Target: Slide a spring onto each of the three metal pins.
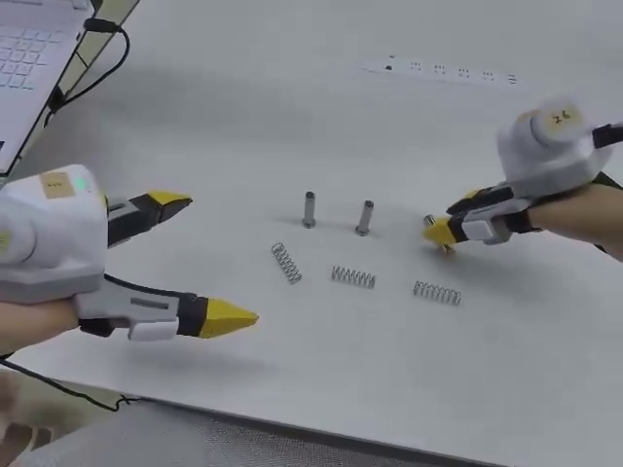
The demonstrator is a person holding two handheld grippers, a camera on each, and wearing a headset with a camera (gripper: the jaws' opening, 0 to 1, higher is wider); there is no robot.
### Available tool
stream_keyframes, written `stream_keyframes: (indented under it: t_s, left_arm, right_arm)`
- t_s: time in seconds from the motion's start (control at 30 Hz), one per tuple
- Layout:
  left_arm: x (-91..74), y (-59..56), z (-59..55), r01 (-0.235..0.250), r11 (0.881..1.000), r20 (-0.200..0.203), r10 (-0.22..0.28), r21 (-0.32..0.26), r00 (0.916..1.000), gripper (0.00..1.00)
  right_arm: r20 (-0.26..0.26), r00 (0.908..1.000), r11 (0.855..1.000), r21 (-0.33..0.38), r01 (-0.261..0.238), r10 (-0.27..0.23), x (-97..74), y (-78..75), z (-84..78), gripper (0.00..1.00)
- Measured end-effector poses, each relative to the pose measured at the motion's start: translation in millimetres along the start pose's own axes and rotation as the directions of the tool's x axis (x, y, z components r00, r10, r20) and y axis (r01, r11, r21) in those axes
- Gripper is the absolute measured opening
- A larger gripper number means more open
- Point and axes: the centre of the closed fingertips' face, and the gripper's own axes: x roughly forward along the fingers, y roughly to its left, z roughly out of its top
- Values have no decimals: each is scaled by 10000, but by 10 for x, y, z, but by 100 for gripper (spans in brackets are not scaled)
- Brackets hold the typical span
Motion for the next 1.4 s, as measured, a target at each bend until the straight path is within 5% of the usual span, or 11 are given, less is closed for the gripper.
stream_keyframes:
  t_s: [1.4]
  left_arm:
    - [-10,4,-102,41,10000,-266,-42,-60,9996,93]
  right_arm:
    - [-954,9951,9940,1036,362,-263,190,-88,-70,12]
